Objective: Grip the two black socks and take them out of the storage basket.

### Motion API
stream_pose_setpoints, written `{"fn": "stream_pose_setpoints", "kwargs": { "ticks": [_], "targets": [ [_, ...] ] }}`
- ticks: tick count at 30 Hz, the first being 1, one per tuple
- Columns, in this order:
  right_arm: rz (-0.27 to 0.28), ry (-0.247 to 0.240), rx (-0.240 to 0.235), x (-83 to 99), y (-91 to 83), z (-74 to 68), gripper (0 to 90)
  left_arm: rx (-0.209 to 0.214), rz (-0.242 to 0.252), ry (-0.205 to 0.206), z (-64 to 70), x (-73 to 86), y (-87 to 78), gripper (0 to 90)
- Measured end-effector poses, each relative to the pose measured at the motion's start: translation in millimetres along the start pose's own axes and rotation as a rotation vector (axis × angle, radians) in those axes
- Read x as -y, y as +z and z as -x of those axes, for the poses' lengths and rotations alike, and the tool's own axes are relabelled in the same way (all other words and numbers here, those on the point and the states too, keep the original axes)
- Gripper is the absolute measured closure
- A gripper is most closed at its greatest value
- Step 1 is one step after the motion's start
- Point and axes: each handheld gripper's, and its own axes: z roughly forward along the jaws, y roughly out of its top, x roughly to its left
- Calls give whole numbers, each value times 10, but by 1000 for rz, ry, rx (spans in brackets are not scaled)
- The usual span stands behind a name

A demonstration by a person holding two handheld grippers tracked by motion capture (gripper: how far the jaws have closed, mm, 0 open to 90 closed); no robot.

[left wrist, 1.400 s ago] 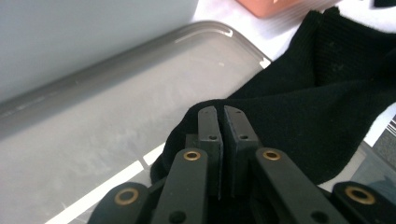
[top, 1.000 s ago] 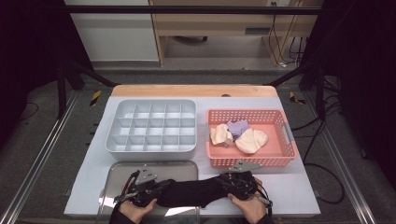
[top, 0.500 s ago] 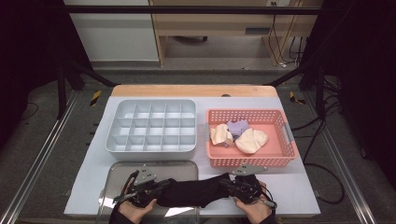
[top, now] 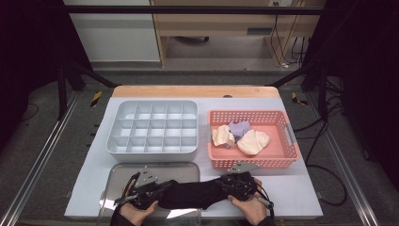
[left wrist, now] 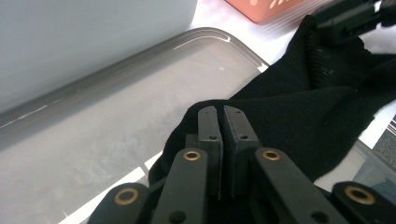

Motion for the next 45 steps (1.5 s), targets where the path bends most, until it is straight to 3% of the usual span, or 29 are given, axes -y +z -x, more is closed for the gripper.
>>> {"fn": "stream_pose_setpoints", "kwargs": {
  "ticks": [6,9,13,17,19,24,28,31,37,43,45],
  "targets": [
    [-56,8,-3,23,-48,-24,900,1,8,1,-2,-4,-17,856],
    [-55,8,-2,-15,-91,-24,900,6,18,-9,-10,-12,-32,856],
    [12,12,-8,-52,-217,-2,900,10,32,-4,-12,-27,-63,856],
    [46,16,-8,-62,-168,10,890,14,29,-3,0,-21,-54,856],
    [75,1,9,-77,-107,0,815,14,27,-1,0,-22,-51,855],
    [44,-12,23,-53,13,35,695,13,25,4,1,-22,-46,855],
    [24,-20,13,-9,30,32,679,11,22,-3,-2,-16,-29,856],
    [4,-33,1,39,-8,16,694,9,14,1,-3,-2,-21,856],
    [-30,-59,19,46,-4,-17,844,11,10,3,0,6,-18,856],
    [-48,-45,24,4,-9,-36,891,15,23,1,1,-3,-32,856],
    [-20,-28,13,-20,-54,-18,892,17,50,1,8,-31,-69,857]
  ]
}}
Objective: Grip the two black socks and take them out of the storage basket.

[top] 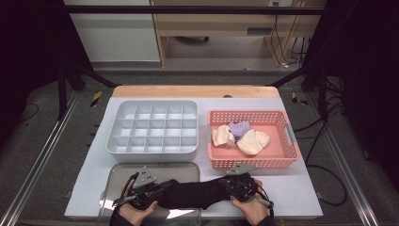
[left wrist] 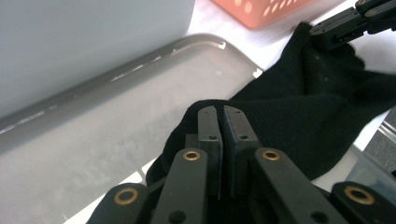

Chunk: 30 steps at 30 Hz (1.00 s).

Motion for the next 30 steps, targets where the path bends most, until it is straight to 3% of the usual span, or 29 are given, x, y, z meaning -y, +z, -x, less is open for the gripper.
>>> {"fn": "stream_pose_setpoints", "kwargs": {
  "ticks": [4,7,9,14,16,18,24,30],
  "targets": [
    [157,-2,6,-73,-228,21,890,-7,81,16,10,-90,-82,857],
    [241,-26,29,-82,-363,29,887,-14,100,12,19,-76,-107,856],
    [223,-31,17,-42,-375,43,884,-6,70,3,17,-32,-85,854],
    [75,7,-5,165,-257,61,863,19,-45,-3,79,92,27,843],
    [45,20,-7,205,-237,56,819,13,-61,11,103,112,56,828],
    [52,26,7,186,-253,50,762,1,-54,17,99,111,48,789],
    [156,66,34,127,-384,124,661,-22,20,-38,-29,94,-98,680],
    [150,97,69,95,-337,252,594,-26,7,-59,-61,140,-84,665]
  ]
}}
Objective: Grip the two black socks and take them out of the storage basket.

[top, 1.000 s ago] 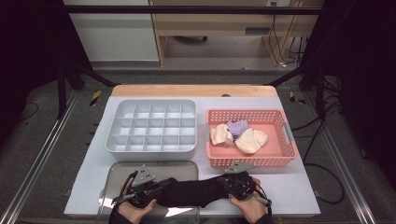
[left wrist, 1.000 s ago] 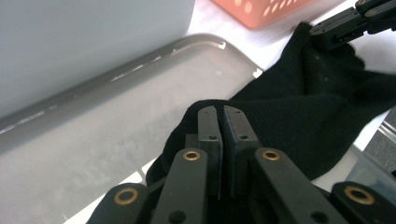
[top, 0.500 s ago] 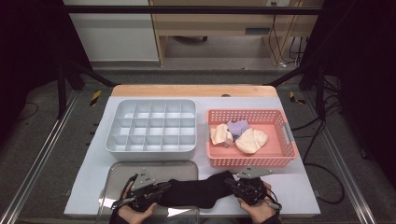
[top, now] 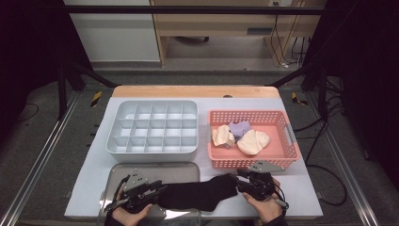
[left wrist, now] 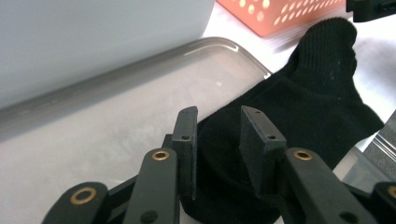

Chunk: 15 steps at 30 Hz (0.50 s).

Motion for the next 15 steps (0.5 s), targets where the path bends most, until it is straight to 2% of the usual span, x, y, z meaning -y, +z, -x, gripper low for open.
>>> {"fn": "stream_pose_setpoints", "kwargs": {
  "ticks": [4,7,11,13,15],
  "targets": [
    [-38,21,-8,11,93,21,601,3,-34,6,19,6,71,664],
    [-72,43,-37,43,125,39,671,5,-54,-10,15,9,124,688],
    [-129,39,-60,76,159,24,804,-12,-81,-5,13,25,158,782],
    [-128,35,-68,72,149,22,844,-26,-86,1,11,32,159,860],
    [-121,34,-81,58,113,20,856,-26,-78,6,3,29,147,882]
  ]
}}
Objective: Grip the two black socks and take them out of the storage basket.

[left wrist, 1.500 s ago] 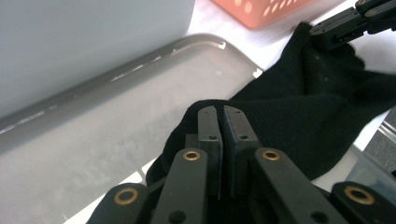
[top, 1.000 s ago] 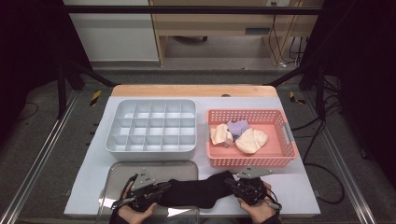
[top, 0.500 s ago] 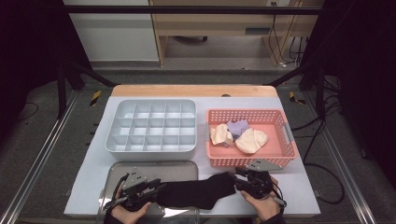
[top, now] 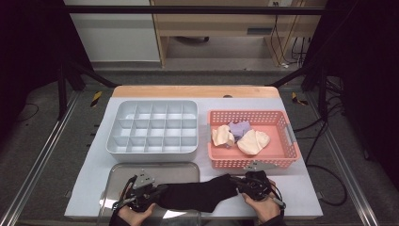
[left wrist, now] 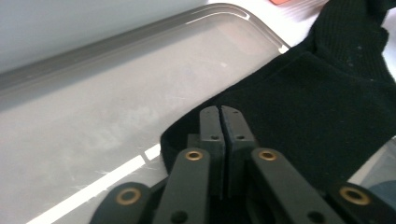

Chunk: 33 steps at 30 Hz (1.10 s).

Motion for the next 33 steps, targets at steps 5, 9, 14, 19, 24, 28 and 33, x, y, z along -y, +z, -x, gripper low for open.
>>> {"fn": "stream_pose_setpoints", "kwargs": {
  "ticks": [5,9,14,19,24,28,33],
  "targets": [
    [37,-13,-8,-18,-116,-58,860,13,78,-7,-29,-39,-170,886],
    [76,-16,-9,-19,-162,-109,858,7,102,-18,-97,-38,-259,886],
    [85,2,13,-24,-110,-136,855,0,71,-24,-128,32,-211,886],
    [135,16,34,-32,-163,-124,855,-29,109,-13,-135,31,-250,887],
    [112,37,29,-7,-164,-97,852,-20,75,-18,-151,61,-206,885],
    [84,37,40,21,-152,-118,844,-32,67,-8,-153,77,-185,883],
    [24,56,53,50,-73,-101,839,-20,68,-1,-155,65,-147,882]
  ]
}}
